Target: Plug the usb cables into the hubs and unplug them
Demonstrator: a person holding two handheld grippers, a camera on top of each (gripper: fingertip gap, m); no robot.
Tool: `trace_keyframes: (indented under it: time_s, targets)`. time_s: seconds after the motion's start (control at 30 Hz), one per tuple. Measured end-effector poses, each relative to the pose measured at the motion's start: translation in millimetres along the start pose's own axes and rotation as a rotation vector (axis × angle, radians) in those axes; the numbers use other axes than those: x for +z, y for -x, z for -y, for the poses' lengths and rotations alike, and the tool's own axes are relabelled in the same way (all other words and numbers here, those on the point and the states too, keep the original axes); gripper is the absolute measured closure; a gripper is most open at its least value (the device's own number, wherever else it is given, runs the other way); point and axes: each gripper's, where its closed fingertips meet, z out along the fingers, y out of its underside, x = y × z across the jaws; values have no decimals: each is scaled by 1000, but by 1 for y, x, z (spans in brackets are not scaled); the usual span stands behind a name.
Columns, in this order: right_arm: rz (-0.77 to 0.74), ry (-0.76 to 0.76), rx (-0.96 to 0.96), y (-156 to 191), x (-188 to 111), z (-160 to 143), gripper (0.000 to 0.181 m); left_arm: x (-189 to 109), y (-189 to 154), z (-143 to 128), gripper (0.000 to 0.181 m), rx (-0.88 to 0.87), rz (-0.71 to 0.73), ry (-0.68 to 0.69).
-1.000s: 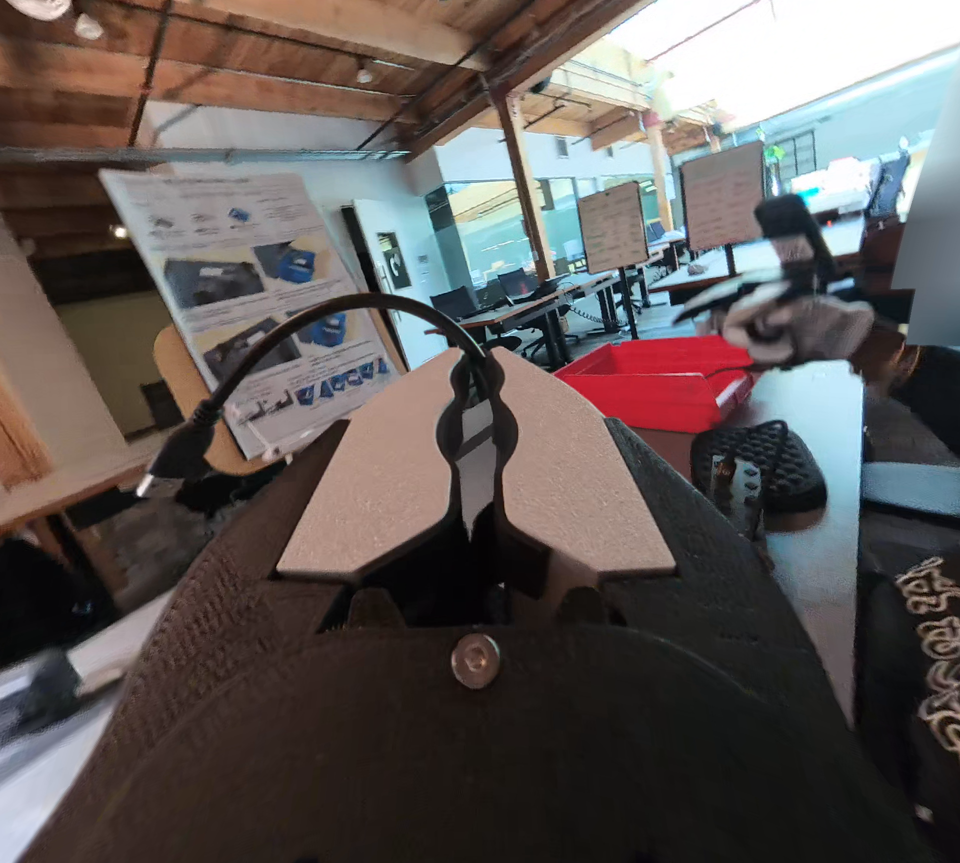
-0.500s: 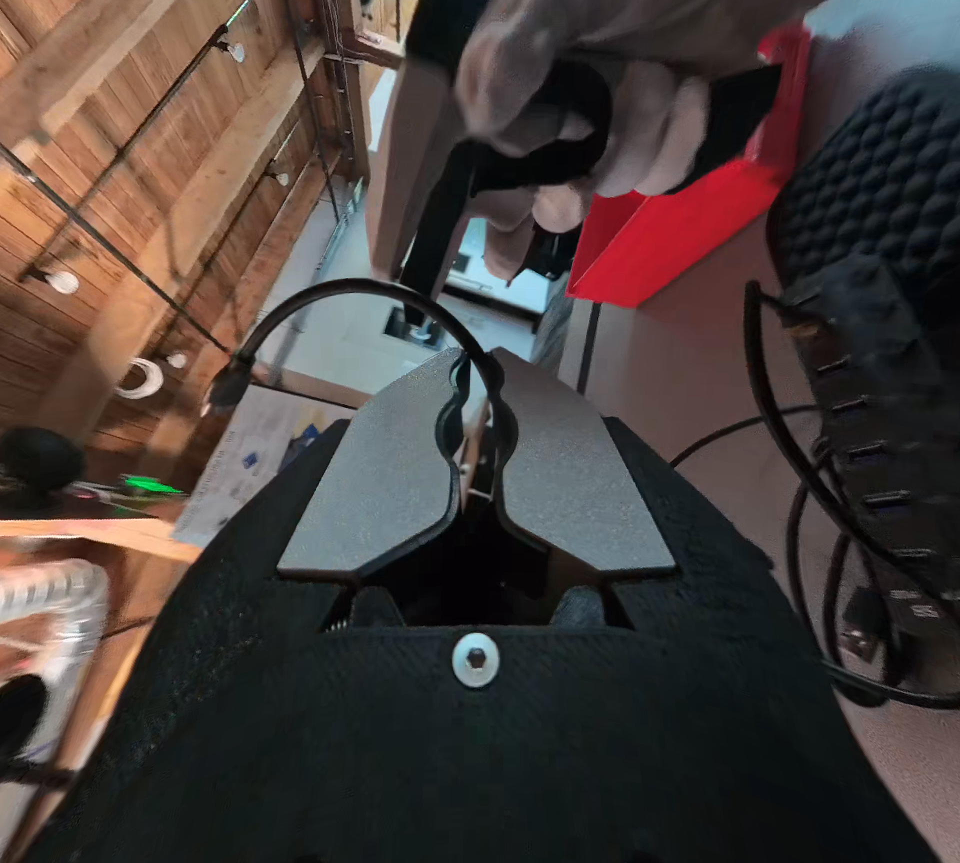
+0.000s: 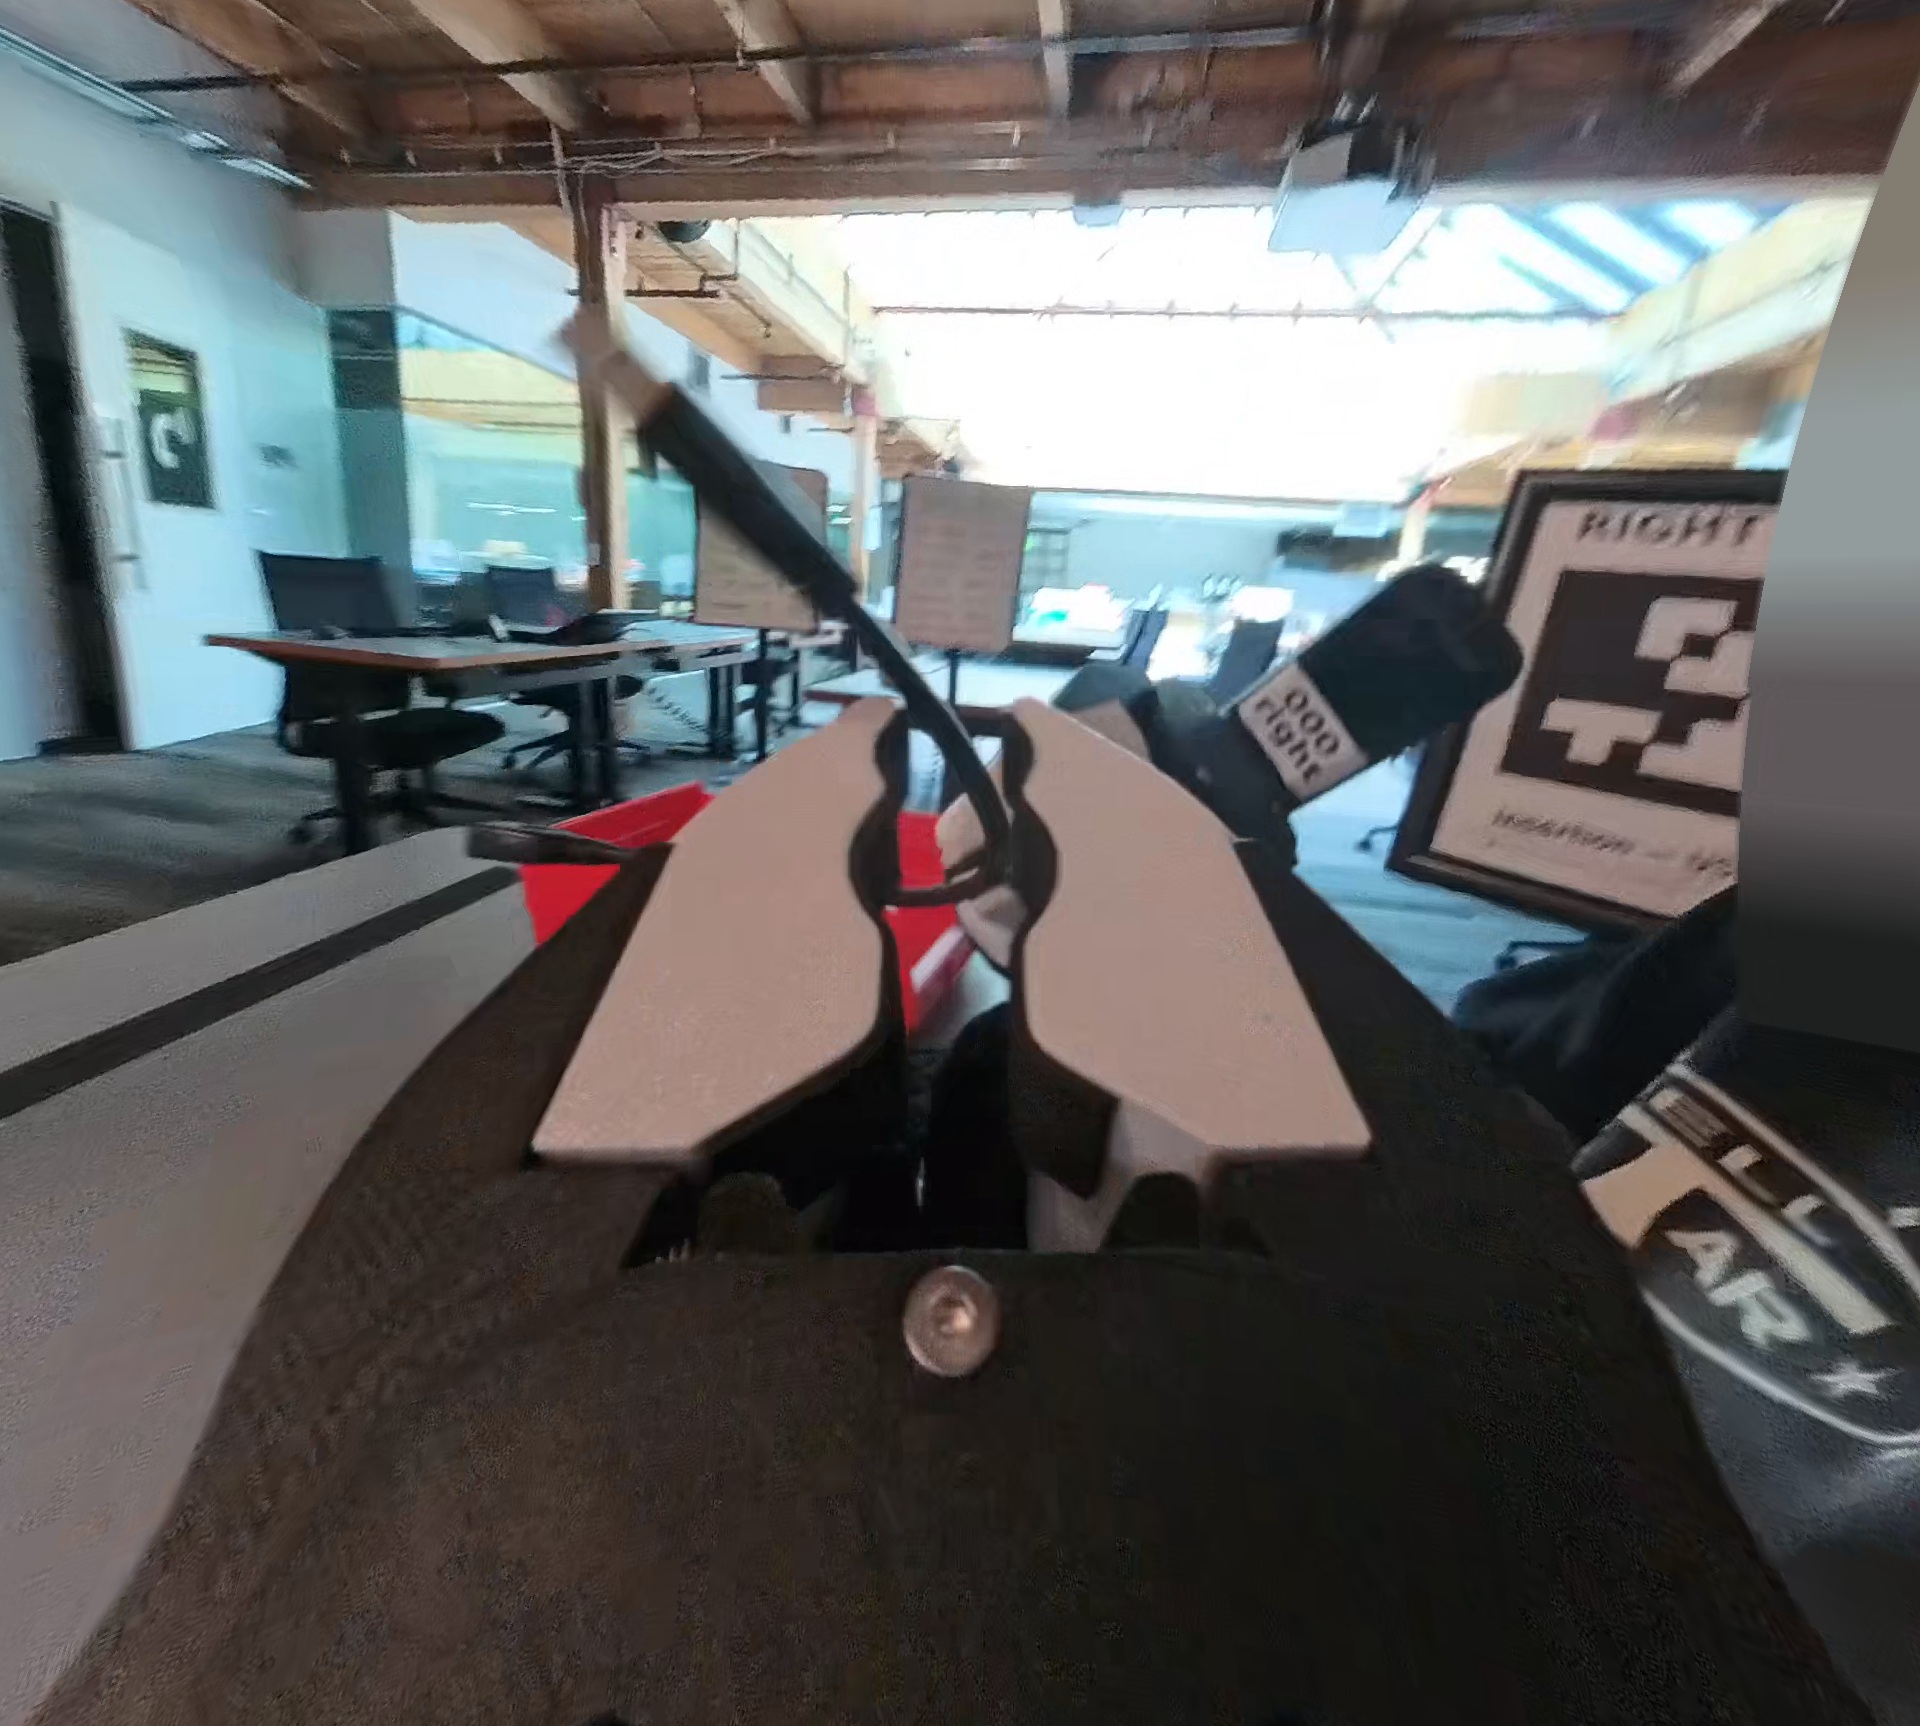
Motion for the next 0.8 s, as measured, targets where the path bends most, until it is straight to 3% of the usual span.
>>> trace_keyframes:
  time_s: [0.1, 0.2, 0.3, 0.37, 0.5, 0.6, 0.7, 0.8]
  targets:
    - [-10, 48, -89, 7, 4, -2, 175, -2, -8, 1, 175, 54, -50, -12]
    - [71, 82, -62, 16, 4, -9, 167, 0, -11, -12, 176, 236, -24, 107]
    - [140, -3, 119, 12, -5, -1, 151, -1, -5, -27, 176, 443, 37, 257]
    - [153, -83, 275, 0, -12, 7, 150, -3, -4, -40, 176, 557, 38, 363]
    - [247, -185, 518, -8, -25, 17, 143, -6, -6, -60, 176, 633, -3, 507]
    - [257, -175, 511, -7, -26, 15, 138, -8, -4, -68, 176, 651, -4, 564]
    - [237, -146, 452, -7, -28, 14, 138, -13, 11, -71, 176, 759, 86, 641]
    - [163, -103, 412, -13, -29, 16, 139, -19, 36, -60, 177, 1007, 296, 702]
